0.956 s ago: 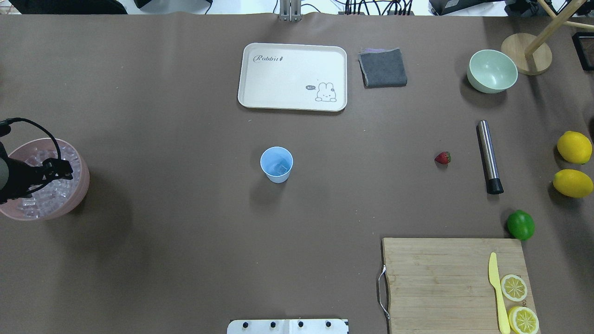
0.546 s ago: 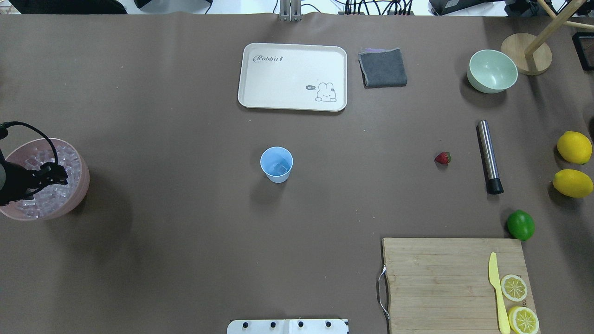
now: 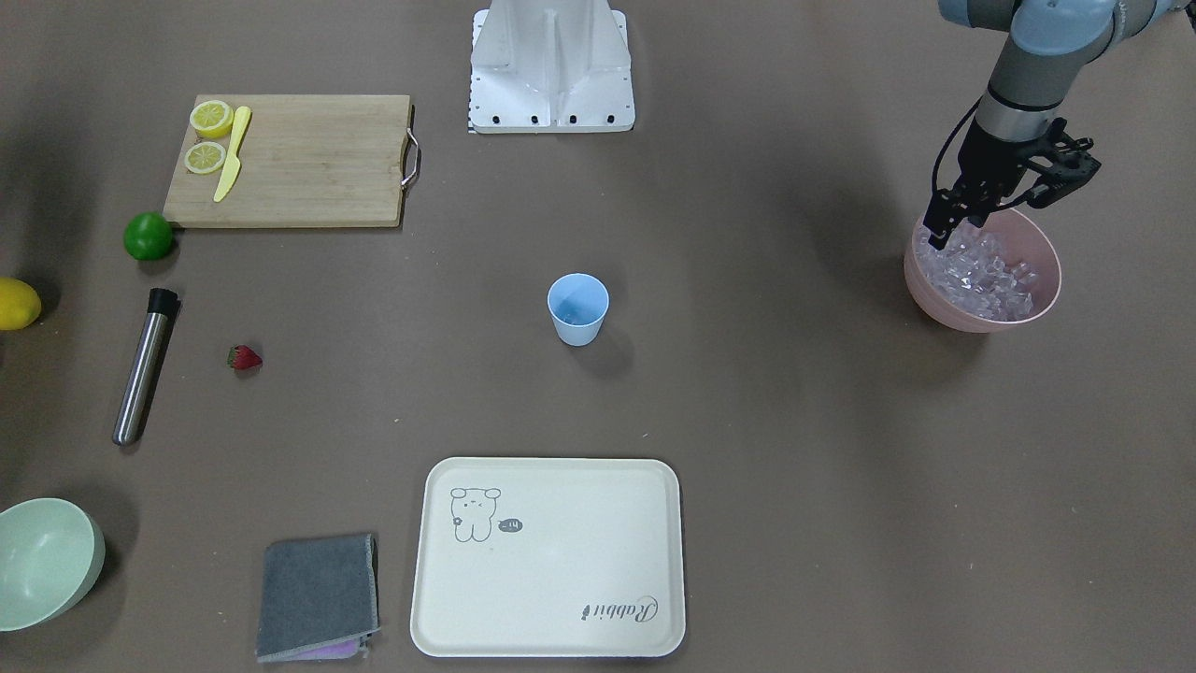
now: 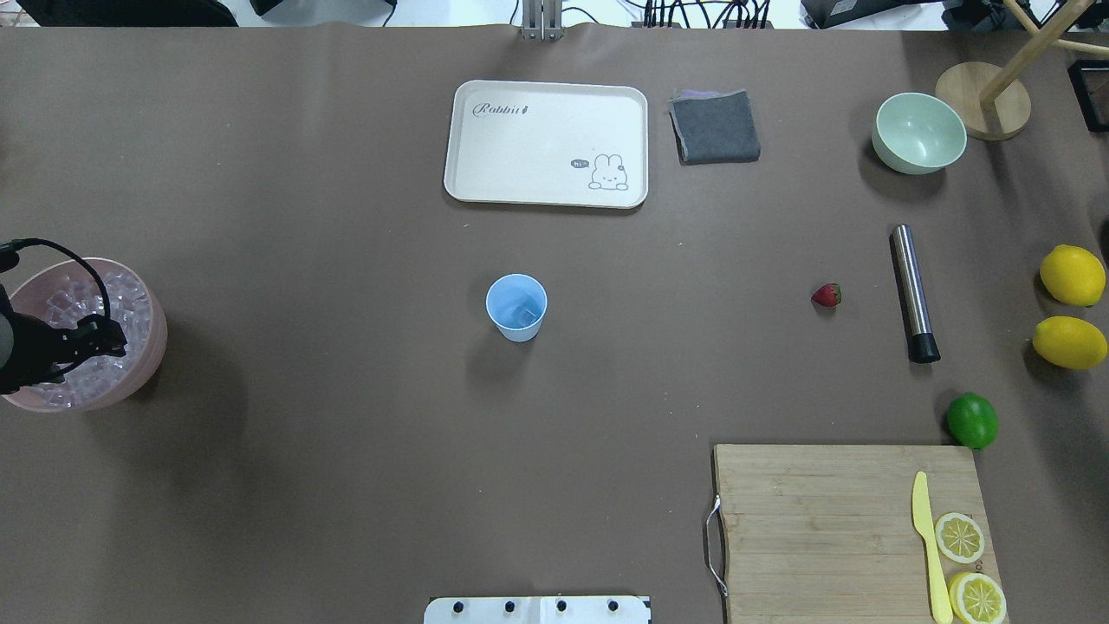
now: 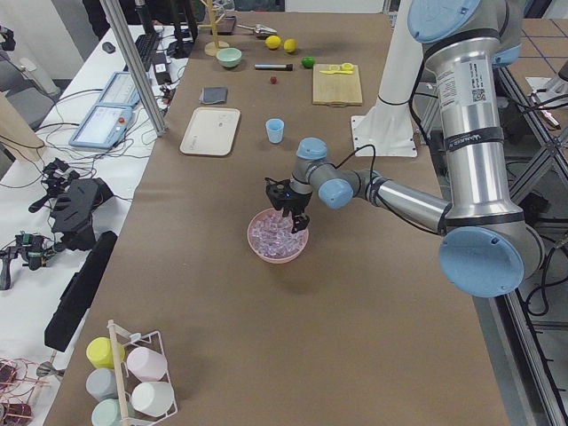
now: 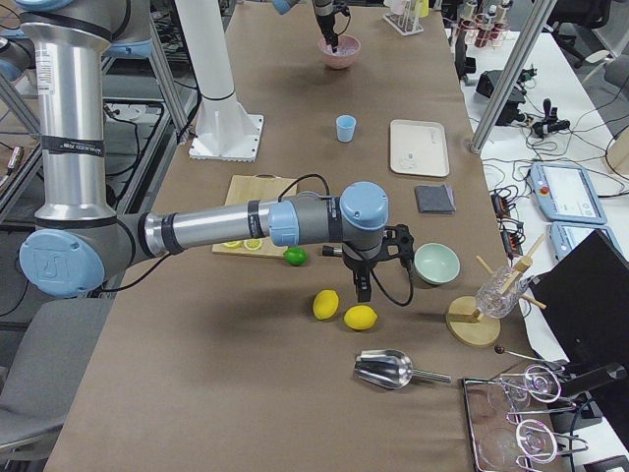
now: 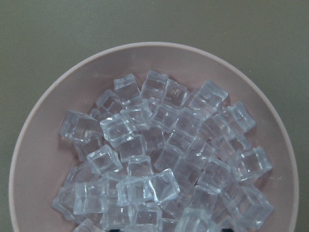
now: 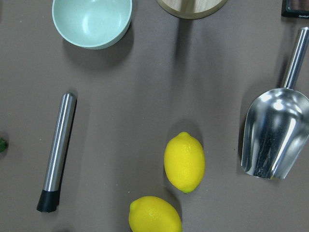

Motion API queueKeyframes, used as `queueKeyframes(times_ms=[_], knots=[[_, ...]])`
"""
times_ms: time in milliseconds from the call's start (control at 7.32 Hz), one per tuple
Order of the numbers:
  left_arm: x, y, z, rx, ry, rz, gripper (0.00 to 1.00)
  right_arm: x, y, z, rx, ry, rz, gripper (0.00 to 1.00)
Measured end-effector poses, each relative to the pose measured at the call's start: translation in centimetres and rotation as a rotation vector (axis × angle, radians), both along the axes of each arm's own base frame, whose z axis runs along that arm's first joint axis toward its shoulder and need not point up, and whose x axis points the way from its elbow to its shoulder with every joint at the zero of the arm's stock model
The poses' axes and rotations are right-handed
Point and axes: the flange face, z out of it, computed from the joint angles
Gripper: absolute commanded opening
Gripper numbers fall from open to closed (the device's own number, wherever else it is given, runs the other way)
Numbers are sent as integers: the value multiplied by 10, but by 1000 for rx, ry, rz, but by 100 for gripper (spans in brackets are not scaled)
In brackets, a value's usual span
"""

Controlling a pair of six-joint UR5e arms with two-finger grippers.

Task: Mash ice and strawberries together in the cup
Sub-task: 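Lower the left gripper into the ice and grasp another cube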

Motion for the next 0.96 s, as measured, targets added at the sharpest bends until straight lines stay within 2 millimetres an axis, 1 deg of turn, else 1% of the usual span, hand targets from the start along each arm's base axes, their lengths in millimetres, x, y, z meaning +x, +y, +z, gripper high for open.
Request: queueKeyframes(times_ms=[683, 819, 956], knots=[[14, 10, 2, -13, -2, 27, 79, 0, 0, 2, -2, 3, -1, 100], [17, 12, 3, -18, -1, 29, 75, 0, 0, 2, -3, 3, -1, 100], [20, 14, 3, -23, 0, 31, 62, 0, 0, 1, -1, 3, -1, 100]])
